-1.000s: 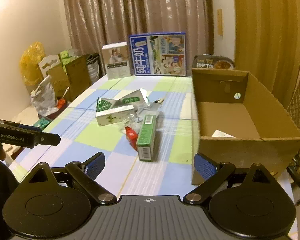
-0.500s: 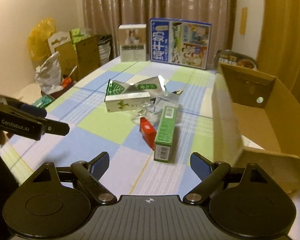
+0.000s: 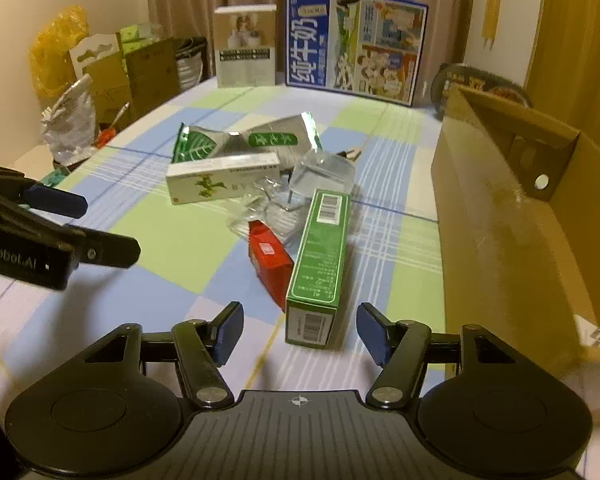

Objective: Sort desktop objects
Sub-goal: 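Move the right gripper back to the green-and-white box, then grasp the green-and-white box with the right gripper while the left gripper approaches the red candy packet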

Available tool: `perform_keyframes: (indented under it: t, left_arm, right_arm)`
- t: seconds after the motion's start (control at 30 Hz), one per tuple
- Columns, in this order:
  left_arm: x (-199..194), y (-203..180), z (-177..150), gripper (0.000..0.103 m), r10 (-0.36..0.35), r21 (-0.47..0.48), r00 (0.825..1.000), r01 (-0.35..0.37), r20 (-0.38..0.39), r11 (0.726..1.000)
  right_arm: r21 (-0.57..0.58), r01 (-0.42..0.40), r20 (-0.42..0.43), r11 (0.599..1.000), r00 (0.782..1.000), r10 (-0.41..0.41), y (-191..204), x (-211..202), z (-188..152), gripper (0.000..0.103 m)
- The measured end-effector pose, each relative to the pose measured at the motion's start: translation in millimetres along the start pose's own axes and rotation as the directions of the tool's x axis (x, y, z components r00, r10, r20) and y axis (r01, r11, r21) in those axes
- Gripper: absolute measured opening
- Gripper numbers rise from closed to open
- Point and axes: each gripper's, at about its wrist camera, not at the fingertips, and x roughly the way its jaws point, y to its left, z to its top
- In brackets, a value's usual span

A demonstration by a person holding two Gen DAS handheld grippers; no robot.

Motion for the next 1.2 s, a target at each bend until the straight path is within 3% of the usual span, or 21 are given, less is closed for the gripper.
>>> perform_keyframes:
  t: [0.23, 0.3, 0.37, 0.7, 0.9, 1.2]
  left_arm:
    - [31, -3, -1, 0.083, -0.041, 0.01, 0.999, 0.041, -0.021, 0.999]
    - [37, -4, -2, 0.083, -0.05, 0.011, 0.998, 0.05, -0.031, 0.999]
    - [40, -4, -4, 0.083, -0.056, 0.013, 0.998, 0.057, -0.033, 0.998]
    - [42, 0, -8, 0.083, -0.069, 0.002, 0.997, 0.07, -0.029, 0.998]
    - [39, -3, -9, 0.082, -0.095, -0.001, 0.995, 0.095, -0.023, 0.996]
    - [49, -12, -11, 0.074, -0.104, 0.009, 0.994, 0.105, -0.045, 0.994]
  right_arm:
    - [0.032, -0.009, -0.033, 0.999, 0.999, 0.01, -12, 21, 3, 0.049]
    - [0.032, -0.014, -0.045, 0.999, 0.999, 0.016, -12, 25, 3, 0.043]
    - [0.037, -0.019, -0.052, 0.999, 0.998, 0.021, -14, 28, 3, 0.03]
    - [0.055, -0.071, -0.065, 0.996, 0.995, 0.074, -3, 19, -3, 0.028]
    - [0.105, -0.216, -0.079, 0.971, 0.971, 0.224, 2, 6, -13, 0.028]
    - [0.106, -0.07, -0.044, 0.992, 0.996, 0.075, -11, -5, -20, 0.026]
